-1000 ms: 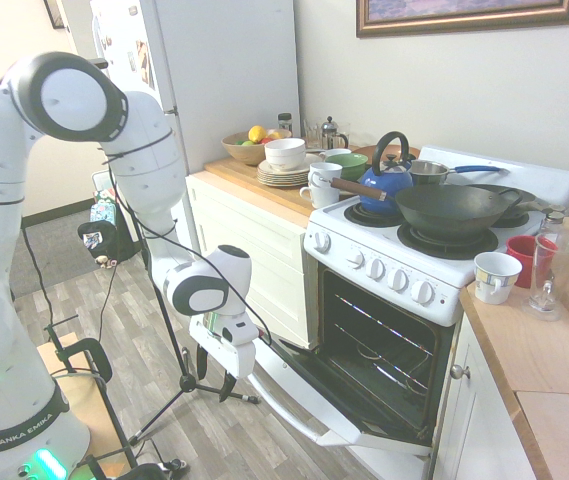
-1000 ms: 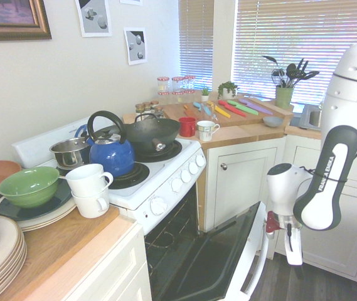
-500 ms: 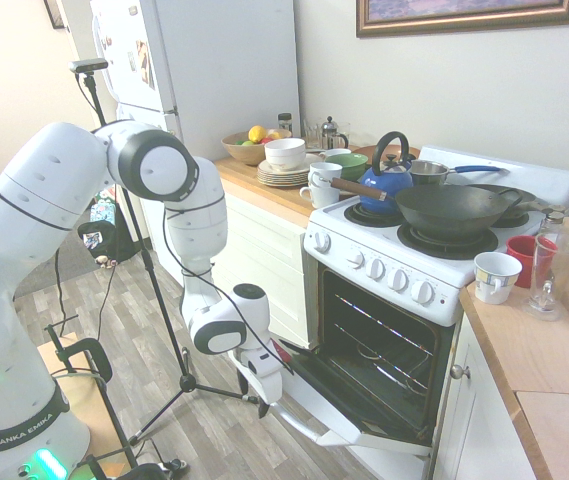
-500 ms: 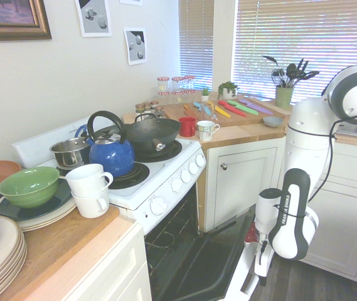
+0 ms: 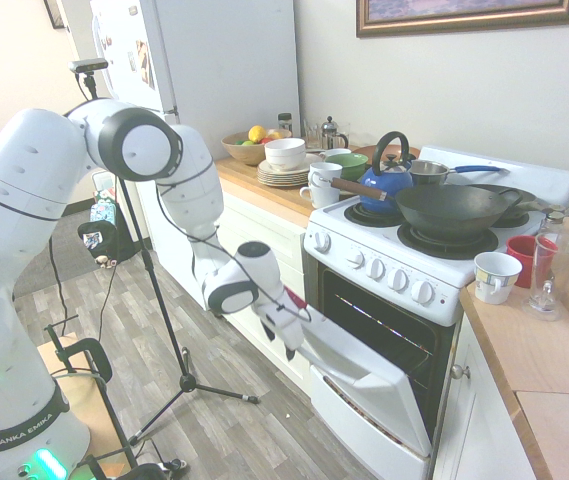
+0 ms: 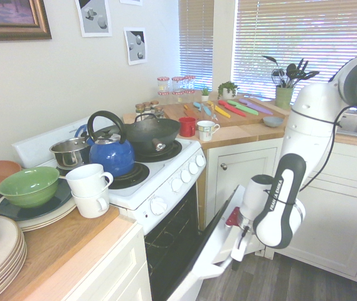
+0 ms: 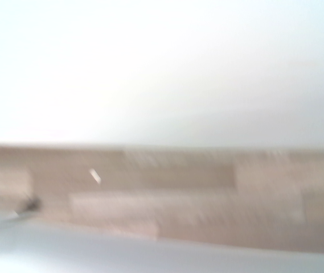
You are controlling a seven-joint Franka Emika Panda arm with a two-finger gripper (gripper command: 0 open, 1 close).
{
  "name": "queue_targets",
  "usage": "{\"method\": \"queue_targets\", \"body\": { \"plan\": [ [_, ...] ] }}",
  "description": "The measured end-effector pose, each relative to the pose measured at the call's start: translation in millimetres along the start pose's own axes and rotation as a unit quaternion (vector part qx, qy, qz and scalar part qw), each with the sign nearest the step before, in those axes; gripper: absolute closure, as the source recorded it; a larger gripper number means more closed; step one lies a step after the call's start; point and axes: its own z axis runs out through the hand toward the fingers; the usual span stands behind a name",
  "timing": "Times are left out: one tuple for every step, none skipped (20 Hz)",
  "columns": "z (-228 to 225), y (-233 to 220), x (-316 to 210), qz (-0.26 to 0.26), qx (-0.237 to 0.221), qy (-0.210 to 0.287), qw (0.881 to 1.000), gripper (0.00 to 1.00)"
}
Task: Close the oven
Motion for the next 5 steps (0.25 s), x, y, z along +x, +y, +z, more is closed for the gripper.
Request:
{"method": "queue_targets", "body": {
  "plan": [
    [-10,-20,6,-0.004,0.005,0.004,1.0,0.0],
    [-18,-37,11,-0.006,0.008,0.008,1.0,0.0],
    [-24,-52,14,-0.006,0.009,0.007,1.0,0.0],
    [-29,-63,12,-0.007,0.002,-0.006,1.0,0.0],
    [-36,-66,5,-0.012,-0.015,-0.032,0.999,0.0]
  ]
}}
